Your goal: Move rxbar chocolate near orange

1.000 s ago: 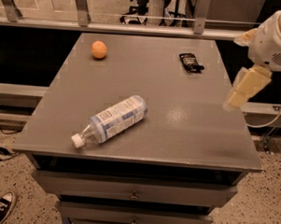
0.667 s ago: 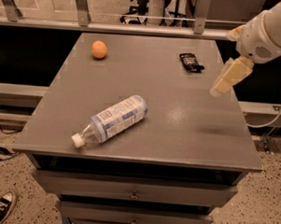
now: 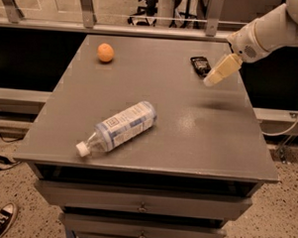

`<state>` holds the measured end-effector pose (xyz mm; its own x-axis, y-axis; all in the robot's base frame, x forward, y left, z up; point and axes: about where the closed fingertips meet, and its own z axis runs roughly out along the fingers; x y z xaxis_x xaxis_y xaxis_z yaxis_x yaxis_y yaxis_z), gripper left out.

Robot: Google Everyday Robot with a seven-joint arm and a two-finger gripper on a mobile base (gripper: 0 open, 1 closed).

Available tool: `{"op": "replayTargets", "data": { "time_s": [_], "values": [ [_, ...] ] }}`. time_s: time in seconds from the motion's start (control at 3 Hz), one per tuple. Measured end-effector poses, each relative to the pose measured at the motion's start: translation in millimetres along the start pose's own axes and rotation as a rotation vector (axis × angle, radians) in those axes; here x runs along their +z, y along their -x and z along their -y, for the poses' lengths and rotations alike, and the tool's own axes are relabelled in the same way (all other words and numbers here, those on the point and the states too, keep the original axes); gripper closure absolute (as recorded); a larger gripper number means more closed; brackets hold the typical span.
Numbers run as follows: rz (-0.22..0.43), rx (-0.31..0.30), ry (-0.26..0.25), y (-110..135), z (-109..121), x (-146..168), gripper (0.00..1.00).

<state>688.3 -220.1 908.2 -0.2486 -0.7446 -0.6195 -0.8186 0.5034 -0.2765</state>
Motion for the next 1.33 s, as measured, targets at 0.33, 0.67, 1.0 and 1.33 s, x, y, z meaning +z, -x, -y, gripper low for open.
{"op": "replayTargets", "data": {
  "time_s": [0.33, 0.67, 1.0, 1.33],
  "values": [
    [0.022, 0.094, -0.005, -5, 29, 40, 0.0],
    [0.022, 0.144, -0.008, -11, 41, 58, 0.0],
    [0.027, 0.183, -0.004, -16, 45, 69, 0.16],
    [0.041, 0.201, 0.001, -14, 47, 74, 0.47]
  ]
}}
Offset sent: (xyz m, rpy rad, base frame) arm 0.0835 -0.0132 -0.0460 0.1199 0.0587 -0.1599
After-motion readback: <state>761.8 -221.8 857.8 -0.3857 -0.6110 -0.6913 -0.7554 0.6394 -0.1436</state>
